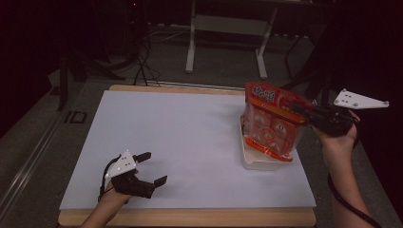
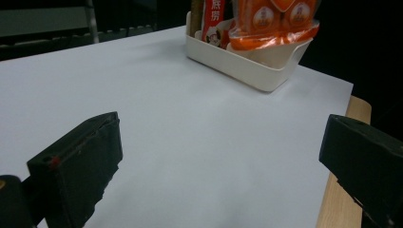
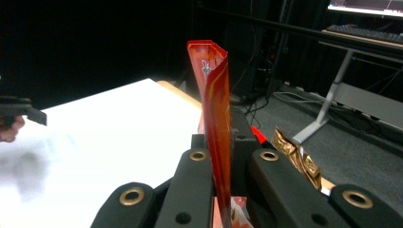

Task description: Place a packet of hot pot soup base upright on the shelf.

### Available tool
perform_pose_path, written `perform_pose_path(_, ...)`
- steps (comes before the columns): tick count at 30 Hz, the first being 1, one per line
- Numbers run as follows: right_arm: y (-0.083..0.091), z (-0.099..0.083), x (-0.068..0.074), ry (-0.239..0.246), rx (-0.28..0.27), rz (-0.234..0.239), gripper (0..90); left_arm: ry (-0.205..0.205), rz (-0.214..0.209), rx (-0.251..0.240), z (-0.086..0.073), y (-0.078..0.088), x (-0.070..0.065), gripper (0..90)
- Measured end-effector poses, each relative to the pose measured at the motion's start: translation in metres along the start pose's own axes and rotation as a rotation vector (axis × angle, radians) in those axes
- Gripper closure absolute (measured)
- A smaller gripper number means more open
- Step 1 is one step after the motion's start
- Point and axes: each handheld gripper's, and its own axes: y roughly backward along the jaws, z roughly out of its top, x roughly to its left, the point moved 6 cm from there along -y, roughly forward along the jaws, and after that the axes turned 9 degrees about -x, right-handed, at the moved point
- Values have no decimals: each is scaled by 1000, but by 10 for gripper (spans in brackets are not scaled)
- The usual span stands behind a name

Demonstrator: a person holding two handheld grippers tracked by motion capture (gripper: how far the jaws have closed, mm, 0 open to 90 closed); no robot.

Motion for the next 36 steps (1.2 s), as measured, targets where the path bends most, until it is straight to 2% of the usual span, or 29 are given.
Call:
perform_pose_path(5, -5, -4, -3, -15, -6, 5, 900, -7, -5, 1, -1, -1, -2, 12)
perform_pose_path(12, -13, -11, -1, -14, 14, 16, 900, -3, 0, 7, -4, -1, -1, 12)
perform_pose_path(14, -17, -19, 0, -26, 25, 23, 900, -3, 0, 8, -4, -1, 0, 12)
perform_pose_path(17, -14, -23, 0, -46, 7, 27, 900, 1, 2, 11, -5, -1, 0, 12)
perform_pose_path(25, -8, -34, -2, -60, 19, 22, 900, 0, 0, 22, -9, -3, 0, 12)
perform_pose_path(26, -7, -40, -2, -61, 30, 19, 900, -2, 0, 23, -9, -4, 0, 12)
perform_pose_path(31, -1, -54, -6, -103, 8, 11, 900, 5, 2, 25, -10, -3, 2, 12)
perform_pose_path(34, 0, -64, -8, -105, 33, -2, 900, 5, 1, 29, -12, -4, 1, 12)
perform_pose_path(36, 2, -70, -9, -134, 24, 5, 900, 5, -1, 28, -11, -4, 1, 12)
